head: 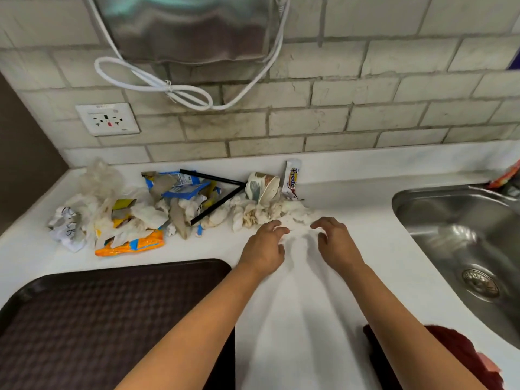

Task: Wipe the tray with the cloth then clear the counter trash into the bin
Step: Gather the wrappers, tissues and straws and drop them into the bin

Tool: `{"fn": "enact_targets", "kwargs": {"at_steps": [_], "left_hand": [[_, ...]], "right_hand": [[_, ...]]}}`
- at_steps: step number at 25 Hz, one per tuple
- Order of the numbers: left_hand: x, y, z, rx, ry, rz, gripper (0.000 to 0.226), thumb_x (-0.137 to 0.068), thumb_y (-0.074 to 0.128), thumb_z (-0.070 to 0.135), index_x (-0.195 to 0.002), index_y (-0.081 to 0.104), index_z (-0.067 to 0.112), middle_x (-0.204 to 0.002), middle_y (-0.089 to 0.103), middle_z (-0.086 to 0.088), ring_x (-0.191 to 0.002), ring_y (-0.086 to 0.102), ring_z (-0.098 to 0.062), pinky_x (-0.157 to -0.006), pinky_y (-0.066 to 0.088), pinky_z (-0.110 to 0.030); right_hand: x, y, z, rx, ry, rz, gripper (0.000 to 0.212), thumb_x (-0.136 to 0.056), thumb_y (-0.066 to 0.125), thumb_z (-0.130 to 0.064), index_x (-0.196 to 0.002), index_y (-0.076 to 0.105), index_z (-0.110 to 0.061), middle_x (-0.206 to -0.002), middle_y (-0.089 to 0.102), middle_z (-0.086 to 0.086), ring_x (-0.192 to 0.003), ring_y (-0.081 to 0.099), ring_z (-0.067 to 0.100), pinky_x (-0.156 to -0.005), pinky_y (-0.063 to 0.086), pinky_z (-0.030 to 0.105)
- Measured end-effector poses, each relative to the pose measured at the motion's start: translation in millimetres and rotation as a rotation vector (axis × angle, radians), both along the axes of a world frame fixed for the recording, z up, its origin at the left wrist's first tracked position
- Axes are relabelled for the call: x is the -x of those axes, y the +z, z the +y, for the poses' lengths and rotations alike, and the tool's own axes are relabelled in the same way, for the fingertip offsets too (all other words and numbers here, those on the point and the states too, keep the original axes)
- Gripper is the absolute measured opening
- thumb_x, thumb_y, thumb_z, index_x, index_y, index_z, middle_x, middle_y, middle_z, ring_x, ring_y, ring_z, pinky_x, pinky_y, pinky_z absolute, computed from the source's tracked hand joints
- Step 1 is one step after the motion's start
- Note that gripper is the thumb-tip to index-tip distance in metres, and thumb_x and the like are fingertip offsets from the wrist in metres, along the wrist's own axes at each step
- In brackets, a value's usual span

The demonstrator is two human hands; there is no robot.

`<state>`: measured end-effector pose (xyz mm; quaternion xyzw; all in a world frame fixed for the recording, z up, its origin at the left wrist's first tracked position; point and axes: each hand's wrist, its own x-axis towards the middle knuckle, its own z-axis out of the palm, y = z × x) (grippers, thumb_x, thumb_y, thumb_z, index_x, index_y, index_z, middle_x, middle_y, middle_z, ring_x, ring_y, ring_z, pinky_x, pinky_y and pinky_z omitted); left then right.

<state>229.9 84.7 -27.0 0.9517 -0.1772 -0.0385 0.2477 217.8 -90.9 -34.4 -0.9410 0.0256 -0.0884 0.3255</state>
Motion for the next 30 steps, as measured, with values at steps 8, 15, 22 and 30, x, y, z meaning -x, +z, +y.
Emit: {"fn": "enact_targets", "kwargs": {"at_steps": [8,15,22,30], "left_hand": [[-38.6,-25.3,-13.0,-0.388,-0.002,-0.097,0.053,-0.095,0.04,0.029,-0.145,0.022,0.027,-0.141,0.038,-0.001,-0.125,0.035,-0.025,-0.098,0.03,-0.042],[-35.2,-32.9,-4.2,-0.182,0.155,0.001,0.033,-0.09,0.052,0.036,-0.122,0.057,0.028,-0.144,0.023,-0.005,-0.132,0.024,-0.025,-0.104,0.033,-0.032],[-29.9,-19.7,7.6,0.097,0.263,0.158,0.024,-0.09,0.056,0.019,-0.113,0.061,0.014,-0.128,0.05,-0.007,-0.112,0.051,-0.024,-0.089,0.039,-0.024],[-0.5,11.5,20.9,0.628,0.383,0.235,0.047,-0.089,0.059,0.02,-0.132,0.044,0.029,-0.096,0.054,0.004,-0.08,0.054,-0.007,-0.057,0.038,-0.001]], "right_hand": [[-80.6,-18.8,4.5,0.503,0.222,0.221,0.053,-0.095,0.04,-0.026,-0.145,0.023,-0.033,-0.151,0.025,-0.001,-0.13,0.03,0.029,-0.1,0.037,0.041],[-95.3,-25.7,10.2,0.404,0.135,0.213,0.038,-0.088,0.054,-0.032,-0.126,0.051,-0.023,-0.136,0.042,0.003,-0.117,0.038,0.032,-0.094,0.04,0.038],[-79.2,-22.9,15.6,0.239,0.061,0.212,0.026,-0.087,0.046,-0.008,-0.113,0.054,-0.009,-0.118,0.052,0.018,-0.106,0.049,0.037,-0.087,0.045,0.035],[-22.6,-7.3,9.7,-0.09,-0.091,0.141,0.009,-0.081,0.048,-0.011,-0.091,0.049,-0.011,-0.088,0.058,0.014,-0.076,0.051,0.03,-0.064,0.041,0.03]]}}
